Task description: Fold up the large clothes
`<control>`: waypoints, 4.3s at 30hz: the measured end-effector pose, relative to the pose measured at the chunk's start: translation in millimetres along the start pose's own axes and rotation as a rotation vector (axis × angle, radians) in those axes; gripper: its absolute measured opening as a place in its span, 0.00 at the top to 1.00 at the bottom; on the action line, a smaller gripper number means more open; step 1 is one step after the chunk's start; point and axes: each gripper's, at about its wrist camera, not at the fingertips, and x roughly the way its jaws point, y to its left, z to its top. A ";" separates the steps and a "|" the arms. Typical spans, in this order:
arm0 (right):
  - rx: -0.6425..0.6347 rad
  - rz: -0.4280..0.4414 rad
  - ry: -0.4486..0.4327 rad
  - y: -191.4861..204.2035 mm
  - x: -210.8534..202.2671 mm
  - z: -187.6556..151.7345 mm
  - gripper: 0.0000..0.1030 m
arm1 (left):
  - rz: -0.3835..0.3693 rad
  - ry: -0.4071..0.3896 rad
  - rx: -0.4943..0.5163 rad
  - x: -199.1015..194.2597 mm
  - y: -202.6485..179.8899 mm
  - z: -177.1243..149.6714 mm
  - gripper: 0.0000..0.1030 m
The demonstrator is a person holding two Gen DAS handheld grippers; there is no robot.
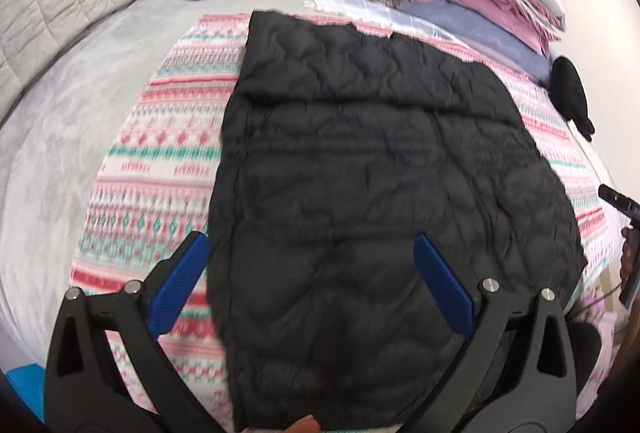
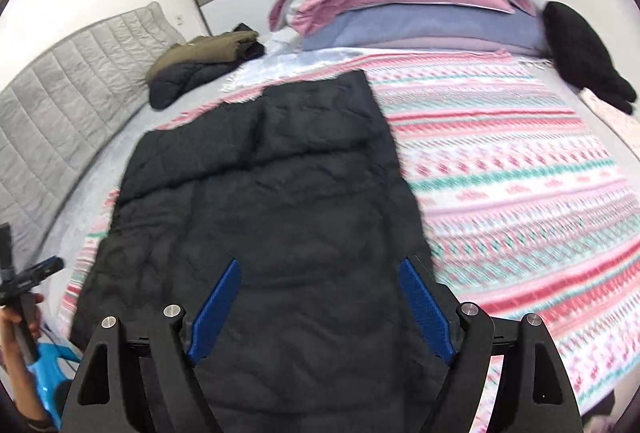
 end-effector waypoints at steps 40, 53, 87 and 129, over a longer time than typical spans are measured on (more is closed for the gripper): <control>0.147 -0.067 0.200 -63.4 55.2 -71.9 0.18 | -0.274 0.262 -0.044 49.3 27.7 -75.1 0.12; 0.095 0.081 0.229 -38.1 58.6 -71.8 0.83 | -0.277 0.224 -0.039 36.3 18.1 -73.2 0.81; 0.192 0.121 -0.142 -16.8 18.5 95.2 0.90 | -0.320 -0.250 -0.344 -29.2 58.9 50.8 0.87; 0.205 0.326 0.278 4.0 142.4 68.6 0.58 | -0.430 0.087 -0.342 95.1 0.0 56.0 0.42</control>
